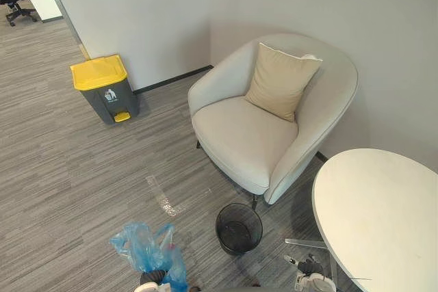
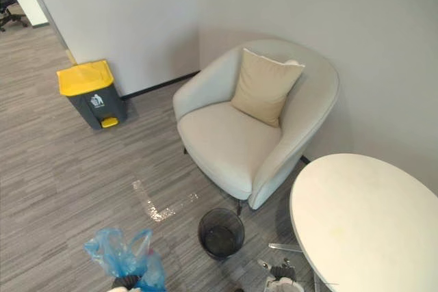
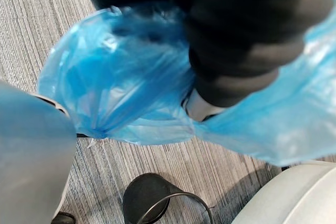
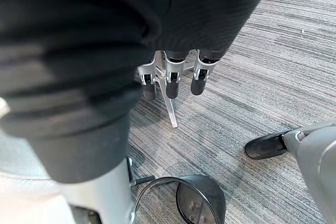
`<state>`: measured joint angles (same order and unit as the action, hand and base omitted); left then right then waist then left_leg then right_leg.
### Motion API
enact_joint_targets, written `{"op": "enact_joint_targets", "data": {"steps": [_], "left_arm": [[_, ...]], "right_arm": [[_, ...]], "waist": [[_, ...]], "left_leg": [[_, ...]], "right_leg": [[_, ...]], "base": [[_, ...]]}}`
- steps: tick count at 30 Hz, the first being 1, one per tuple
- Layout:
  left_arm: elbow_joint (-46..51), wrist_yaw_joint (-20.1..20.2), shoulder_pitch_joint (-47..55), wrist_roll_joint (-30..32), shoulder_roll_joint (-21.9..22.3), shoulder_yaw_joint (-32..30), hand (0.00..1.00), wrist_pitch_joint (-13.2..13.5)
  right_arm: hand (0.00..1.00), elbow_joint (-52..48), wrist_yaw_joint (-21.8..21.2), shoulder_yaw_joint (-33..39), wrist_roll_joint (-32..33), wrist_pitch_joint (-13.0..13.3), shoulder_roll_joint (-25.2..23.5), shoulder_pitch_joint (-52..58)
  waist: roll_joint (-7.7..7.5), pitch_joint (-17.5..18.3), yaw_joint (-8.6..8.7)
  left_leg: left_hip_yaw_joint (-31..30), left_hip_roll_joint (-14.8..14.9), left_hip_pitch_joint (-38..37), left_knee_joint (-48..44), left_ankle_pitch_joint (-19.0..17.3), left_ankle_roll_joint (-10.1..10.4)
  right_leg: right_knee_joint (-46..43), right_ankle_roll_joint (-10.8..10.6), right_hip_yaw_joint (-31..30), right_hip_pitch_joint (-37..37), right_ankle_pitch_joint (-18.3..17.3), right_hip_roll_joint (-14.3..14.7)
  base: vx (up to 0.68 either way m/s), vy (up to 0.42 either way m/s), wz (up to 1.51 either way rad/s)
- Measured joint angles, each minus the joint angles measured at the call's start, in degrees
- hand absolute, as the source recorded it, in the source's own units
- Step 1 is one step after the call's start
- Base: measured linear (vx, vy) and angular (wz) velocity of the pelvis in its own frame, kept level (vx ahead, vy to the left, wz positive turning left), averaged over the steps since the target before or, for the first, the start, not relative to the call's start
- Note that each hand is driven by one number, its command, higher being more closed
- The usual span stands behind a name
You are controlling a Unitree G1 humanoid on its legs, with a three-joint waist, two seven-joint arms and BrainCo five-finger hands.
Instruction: Gather rubbish on tea table into small bin, then transfer packed bag to large trash can.
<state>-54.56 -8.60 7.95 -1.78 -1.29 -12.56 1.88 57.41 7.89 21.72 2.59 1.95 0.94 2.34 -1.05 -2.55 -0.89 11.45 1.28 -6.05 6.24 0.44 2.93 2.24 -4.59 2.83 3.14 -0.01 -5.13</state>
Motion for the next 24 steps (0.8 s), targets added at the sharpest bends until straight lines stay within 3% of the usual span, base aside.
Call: {"op": "enact_joint_targets", "data": {"steps": [5,9,12,13,14,15,17,18,20,22,23,24], "left_arm": [[0.0,0.1,-0.4,0.5,0.1,0.6,1.0,0.0],[0.0,0.1,-1.5,1.7,0.0,1.3,1.0,0.0],[0.5,0.0,-4.8,1.7,-0.2,1.8,1.0,0.0],[2.1,0.0,-5.5,1.7,0.3,1.9,1.0,0.0],[3.0,0.0,-5.4,1.6,0.9,1.7,1.0,0.1],[4.6,-0.1,-5.9,1.6,1.8,0.7,1.0,0.3],[6.0,-0.1,-5.9,1.4,2.2,0.5,1.0,0.4],[6.6,-0.2,-5.5,1.3,2.1,0.0,1.0,0.4],[7.0,-0.2,-5.0,0.6,2.0,-1.2,1.0,0.4],[7.0,-0.3,-5.0,0.5,2.4,-1.1,1.0,0.2],[6.8,-0.3,-4.3,0.5,2.9,-0.9,1.0,0.2],[6.7,-0.4,-4.1,0.5,3.9,-0.6,1.0,0.2]], "right_arm": [[0.0,0.0,0.8,0.4,0.2,-0.5,-0.9,0.0],[0.0,-0.3,1.4,-0.1,0.2,-0.7,-1.1,-0.8],[0.0,-2.3,2.2,-1.5,-0.1,-1.0,-2.3,-2.4],[0.0,-3.7,2.3,-1.6,-0.1,-0.9,-3.0,-2.5],[0.0,-4.2,2.4,-1.5,-0.1,-0.9,-3.2,-2.6],[0.0,-4.7,2.3,-1.6,-0.1,-1.0,-3.8,-2.5],[0.0,-4.7,2.3,-1.6,-0.1,-1.0,-4.1,-2.5],[0.0,-4.7,2.3,-1.5,-0.1,-1.0,-4.4,-2.6],[0.0,-4.7,2.3,-1.7,-0.1,-0.9,-4.8,-3.0],[0.0,-4.7,2.4,-1.3,0.2,-0.9,-4.9,-4.1],[0.0,-4.9,2.5,-1.6,0.3,-0.9,-4.9,-4.5],[0.0,-5.0,2.5,-1.8,0.3,-0.8,-4.9,-4.8]], "waist": [[-0.17,-0.1,-0.04],[-0.56,-0.7,-1.09],[-1.65,-2.5,-1.37],[-1.39,-2.7,-1.44],[-0.82,-3.0,-1.88],[-0.67,-3.1,-1.96],[-0.92,-3.1,-2.29],[-1.38,-2.8,-2.44],[-2.45,-2.4,-2.67],[-2.15,-3.0,-2.9],[-1.45,-3.4,-3.62],[0.74,-4.2,-3.66]], "left_leg": [[1.9,0.2,0.0,-0.3,-0.3,0.0],[5.3,0.4,0.1,-0.3,-0.7,-0.1],[7.1,1.3,4.3,-6.3,-3.0,-1.1],[8.0,2.3,6.3,-9.3,-3.8,-2.0],[8.5,3.3,7.0,-10.0,-3.9,-2.4],[8.4,3.5,7.9,-11.8,-4.1,-2.8],[6.6,3.1,8.7,-14.6,-4.3,-3.0],[6.0,3.0,10.1,-16.6,-4.3,-3.0],[4.2,3.2,13.4,-20.0,-4.3,-2.9],[3.0,4.0,15.9,-21.7,-4.5,-1.2],[2.4,4.9,17.4,-22.3,-3.8,-0.1],[0.8,6.1,18.1,-22.2,-2.8,0.7]], "right_leg": [[-0.1,0.1,-1.6,-0.8,0.1,0.3],[-0.8,0.0,-5.0,-3.0,1.0,0.7],[-4.6,-0.3,-6.0,-7.0,2.0,0.7],[-4.9,-1.1,-6.0,-8.2,4.0,1.1],[-6.7,-1.0,-5.9,-8.6,2.8,1.3],[-21.1,0.3,-3.8,-11.5,-4.8,0.0],[-33.2,-1.2,-3.5,-10.7,-9.9,-2.3],[-34.8,-1.8,-4.3,-9.5,-10.9,-2.9],[-31.9,-2.0,-4.7,-6.7,-13.7,-3.0],[-24.6,-0.4,-2.5,-3.9,-16.5,-2.5],[-19.3,0.7,-1.0,-1.8,-17.5,-1.7],[-18.0,1.4,1.0,-1.2,-16.5,0.0]], "base": [[-0.01,-0.002,-0.15],[-0.03,-0.001,-0.47],[-0.08,-0.001,-0.33],[-0.11,-0.004,-0.28],[-0.1,0.018,-0.13],[-0.03,0.007,0.1],[-0.01,-0.045,0.44],[-0.04,-0.087,0.43],[-0.14,-0.186,0.48],[-0.21,-0.234,0.36],[-0.29,-0.206,0.22],[-0.35,-0.246,0.31]]}}
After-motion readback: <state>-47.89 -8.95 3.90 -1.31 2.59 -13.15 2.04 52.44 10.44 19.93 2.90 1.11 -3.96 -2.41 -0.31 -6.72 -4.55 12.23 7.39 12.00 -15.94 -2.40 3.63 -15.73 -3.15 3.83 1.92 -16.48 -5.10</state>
